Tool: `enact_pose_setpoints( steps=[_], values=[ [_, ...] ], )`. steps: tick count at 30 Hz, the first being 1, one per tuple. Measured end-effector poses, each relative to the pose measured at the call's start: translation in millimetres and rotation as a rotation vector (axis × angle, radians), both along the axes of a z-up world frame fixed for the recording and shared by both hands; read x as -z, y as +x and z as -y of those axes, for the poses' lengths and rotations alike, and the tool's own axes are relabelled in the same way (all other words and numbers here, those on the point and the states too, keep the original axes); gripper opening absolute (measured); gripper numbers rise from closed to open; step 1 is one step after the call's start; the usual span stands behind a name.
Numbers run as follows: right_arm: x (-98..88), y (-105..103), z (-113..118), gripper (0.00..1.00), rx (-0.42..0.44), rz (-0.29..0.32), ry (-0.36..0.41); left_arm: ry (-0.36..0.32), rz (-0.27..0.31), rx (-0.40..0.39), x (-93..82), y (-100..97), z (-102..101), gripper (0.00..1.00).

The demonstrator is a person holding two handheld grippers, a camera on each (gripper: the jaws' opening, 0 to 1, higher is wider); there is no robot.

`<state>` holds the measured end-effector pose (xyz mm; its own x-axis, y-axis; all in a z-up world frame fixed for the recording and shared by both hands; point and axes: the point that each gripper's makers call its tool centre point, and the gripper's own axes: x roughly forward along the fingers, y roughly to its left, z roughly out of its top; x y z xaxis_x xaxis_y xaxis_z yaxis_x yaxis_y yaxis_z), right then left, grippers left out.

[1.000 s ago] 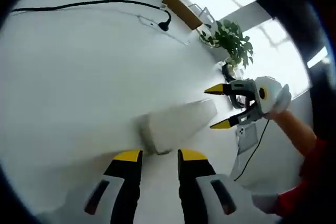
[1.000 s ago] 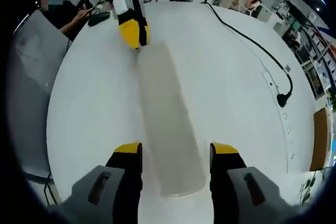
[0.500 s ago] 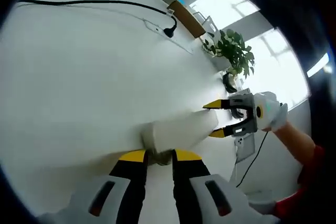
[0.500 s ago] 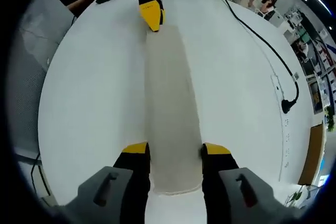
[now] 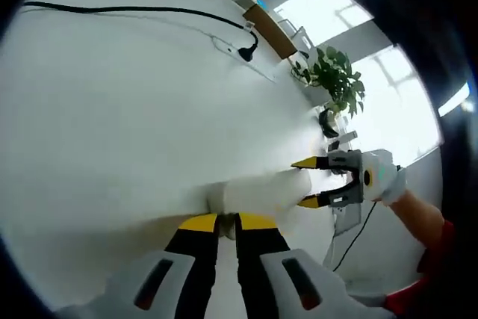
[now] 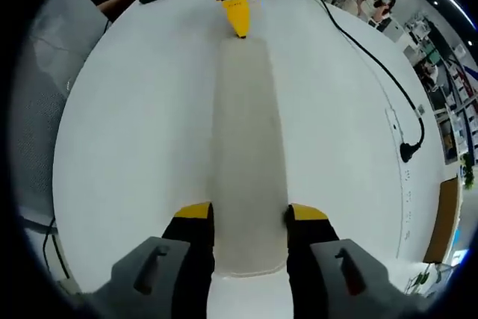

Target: Arrange the utensils inside the cutlery case until each visible utensil rests in its matching compartment.

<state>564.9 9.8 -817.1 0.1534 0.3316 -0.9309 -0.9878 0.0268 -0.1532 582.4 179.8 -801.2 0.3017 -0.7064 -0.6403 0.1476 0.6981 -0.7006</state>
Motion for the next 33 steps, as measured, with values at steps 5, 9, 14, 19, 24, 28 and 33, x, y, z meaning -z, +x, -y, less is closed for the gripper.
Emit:
enact_pose_setpoints(
  steps=[5, 9, 14, 19, 24, 28, 33],
  values=[
    [1.6, -5.6, 0.4, 0.36, -0.081, 0.025, -0.039, 0.06, 0.043, 0.05, 9.1, -5.7, -2.7, 0.05],
    [2.9, -6.9, -0.5, 0.36, -0.101, 0.031, -0.06, 0.032, 0.06, 0.082, 5.5, -11.8, 7.0, 0.11],
    [2.9, -8.6, -0.1, 0.36, -0.081, 0.03, -0.07, 0.019, 0.069, 0.03, 3.0, -9.3, 8.6, 0.12],
    [2.1, -15.0, -1.0, 0.36, -0.017, 0.024, -0.026, 0.099, 0.166, 0.073, -3.2, -11.4, 1.0, 0.14],
    [2.2, -24.5, -1.7, 0.36, -0.008, 0.023, -0.033, 0.141, 0.276, 0.152, -18.5, -26.4, -4.6, 0.35],
    [3.2, -30.7, -1.7, 0.36, -0.017, 0.021, -0.053, 0.117, 0.328, 0.223, -30.9, -45.8, -6.6, 0.41],
    [5.2, -38.2, -0.6, 0.36, 0.01, 0.014, -0.072, 0.135, 0.428, 0.271, -53.5, -79.6, -8.3, 0.72]
  ],
)
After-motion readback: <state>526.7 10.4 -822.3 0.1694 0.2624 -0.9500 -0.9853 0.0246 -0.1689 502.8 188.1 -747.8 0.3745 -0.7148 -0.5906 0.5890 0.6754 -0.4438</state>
